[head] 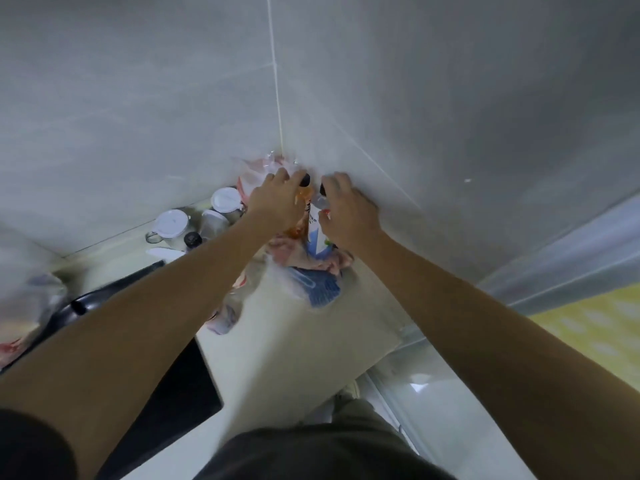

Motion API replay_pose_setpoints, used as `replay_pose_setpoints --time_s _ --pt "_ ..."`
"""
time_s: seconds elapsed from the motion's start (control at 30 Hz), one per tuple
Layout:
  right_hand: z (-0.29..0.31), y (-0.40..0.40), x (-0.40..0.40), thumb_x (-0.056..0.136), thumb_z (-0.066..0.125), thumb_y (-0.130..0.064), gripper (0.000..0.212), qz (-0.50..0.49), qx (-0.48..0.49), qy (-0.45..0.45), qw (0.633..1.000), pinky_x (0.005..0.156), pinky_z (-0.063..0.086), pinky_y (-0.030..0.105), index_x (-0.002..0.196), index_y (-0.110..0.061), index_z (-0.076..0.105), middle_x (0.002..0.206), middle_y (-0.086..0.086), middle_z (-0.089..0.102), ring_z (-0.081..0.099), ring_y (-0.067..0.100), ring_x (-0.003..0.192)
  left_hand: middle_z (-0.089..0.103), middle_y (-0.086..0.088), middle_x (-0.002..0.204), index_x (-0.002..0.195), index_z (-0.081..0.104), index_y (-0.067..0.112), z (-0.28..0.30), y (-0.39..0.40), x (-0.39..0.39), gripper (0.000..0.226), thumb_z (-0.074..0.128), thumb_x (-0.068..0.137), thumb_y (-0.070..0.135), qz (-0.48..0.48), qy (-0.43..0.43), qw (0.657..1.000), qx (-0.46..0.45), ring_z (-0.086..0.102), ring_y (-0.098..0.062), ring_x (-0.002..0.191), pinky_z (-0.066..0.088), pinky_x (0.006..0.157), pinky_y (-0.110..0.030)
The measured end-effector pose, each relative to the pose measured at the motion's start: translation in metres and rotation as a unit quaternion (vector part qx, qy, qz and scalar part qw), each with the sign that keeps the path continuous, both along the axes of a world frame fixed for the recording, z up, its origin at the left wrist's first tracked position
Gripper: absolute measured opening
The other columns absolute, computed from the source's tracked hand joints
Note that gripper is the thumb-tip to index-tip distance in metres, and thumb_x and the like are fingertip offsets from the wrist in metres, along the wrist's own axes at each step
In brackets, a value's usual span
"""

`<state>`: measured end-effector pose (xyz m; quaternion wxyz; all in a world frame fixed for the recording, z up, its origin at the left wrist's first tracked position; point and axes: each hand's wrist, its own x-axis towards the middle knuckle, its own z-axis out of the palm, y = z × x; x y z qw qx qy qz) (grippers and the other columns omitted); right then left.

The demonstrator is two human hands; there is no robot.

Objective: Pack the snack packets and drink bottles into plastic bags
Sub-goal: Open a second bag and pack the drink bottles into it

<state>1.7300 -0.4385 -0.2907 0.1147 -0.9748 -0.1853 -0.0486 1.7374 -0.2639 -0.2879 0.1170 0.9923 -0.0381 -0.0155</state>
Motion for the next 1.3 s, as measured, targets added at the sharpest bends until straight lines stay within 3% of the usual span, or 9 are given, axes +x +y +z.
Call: replay_pose_setpoints --time_s 0.13,0.27,0.5,0.67,0.77,0.9,1.03,1.17,1.3 --pt "-0.005 0.003 0.017 0.096 0.065 -0.030 0.056 0.028 -0.003 0.036 0.999 0.080 0.054 0.038 0.145 -0.016 0.041 0.139 0.009 0.047 0.064 0.029 0.110 0.053 -0.013 0.123 0.145 0.038 0.027 -0.011 -0.004 0.028 0.047 0.052 0.100 0.027 -0.001 0.033 0.999 0.002 0.053 -0.035 0.114 0.048 0.073 -0.045" --pt "-0.009 0.004 0.024 0.102 0.056 -0.028 0.036 0.034 -0.021 0.024 0.999 0.079 0.051 0.034 0.133 -0.012 0.047 0.139 0.015 0.043 0.065 0.030 0.106 0.049 -0.012 0.107 0.123 0.048 0.017 -0.020 -0.006 0.037 0.028 0.051 0.102 0.034 0.013 0.001 1.000 -0.017 0.053 -0.035 0.102 0.044 0.066 -0.042" --pt "-0.020 -0.003 0.019 0.104 0.047 -0.030 0.022 0.057 0.010 0.029 0.998 0.074 0.047 0.040 0.108 -0.009 0.052 0.107 0.017 0.062 0.064 0.037 0.096 0.043 -0.010 0.094 0.125 0.047 0.008 -0.023 -0.007 0.006 0.030 0.049 0.105 0.029 0.016 -0.024 0.999 -0.021 0.058 -0.038 0.084 0.033 0.060 -0.039" --pt "-0.010 -0.012 -0.010 0.099 0.056 -0.032 0.024 0.046 0.064 0.003 0.997 0.061 0.035 0.038 0.089 -0.015 0.043 0.080 0.014 0.060 0.058 0.035 0.074 0.049 -0.012 0.094 0.110 0.045 0.010 -0.010 0.004 -0.034 0.024 0.047 0.105 0.033 0.011 -0.084 0.995 -0.052 0.058 -0.038 0.074 0.044 0.056 -0.044" --pt "0.003 -0.016 -0.036 0.097 0.058 -0.034 0.028 0.030 0.089 -0.006 0.996 0.059 0.032 0.035 0.086 -0.016 0.039 0.075 0.005 0.053 0.052 0.029 0.068 0.052 -0.012 0.095 0.107 0.046 0.009 0.011 0.008 -0.061 0.027 0.050 0.103 0.036 0.021 -0.106 0.992 -0.070 0.057 -0.037 0.076 0.049 0.060 -0.046" --pt "0.018 -0.021 -0.074 0.095 0.063 -0.037 0.029 0.024 0.129 0.001 0.991 0.058 0.040 0.037 0.084 -0.018 0.043 0.077 -0.002 0.052 0.053 0.026 0.069 0.059 -0.011 0.093 0.101 0.047 0.012 0.027 0.011 -0.115 0.030 0.054 0.101 0.041 0.045 -0.134 0.983 -0.115 0.059 -0.036 0.079 0.051 0.061 -0.050" --pt "0.028 -0.021 -0.116 0.091 0.067 -0.037 0.029 0.041 0.160 0.017 0.986 0.061 0.036 0.034 0.083 -0.022 0.044 0.076 -0.006 0.053 0.053 0.027 0.071 0.060 -0.009 0.092 0.104 0.046 0.012 0.030 0.007 -0.181 0.030 0.056 0.100 0.040 0.078 -0.147 0.978 -0.128 0.059 -0.034 0.077 0.047 0.057 -0.043" --pt "0.037 -0.017 -0.160 0.089 0.068 -0.037 0.027 0.093 0.177 0.028 0.979 0.060 0.034 0.034 0.081 -0.025 0.045 0.075 -0.006 0.053 0.052 0.027 0.070 0.055 -0.002 0.088 0.096 0.041 0.017 0.037 0.002 -0.246 0.029 0.055 0.100 0.042 0.106 -0.145 0.981 -0.080 0.059 -0.033 0.077 0.039 0.056 -0.038" --pt "0.044 -0.003 -0.211 0.088 0.069 -0.039 0.022 0.178 0.168 -0.007 0.970 0.060 0.033 0.033 0.090 -0.019 0.061 0.084 -0.001 0.067 0.057 0.025 0.074 0.059 -0.001 0.089 0.100 0.045 0.019 0.044 0.003 -0.322 0.029 0.052 0.101 0.046 0.168 -0.137 0.975 -0.041 0.056 -0.028 0.072 0.040 0.056 -0.037"
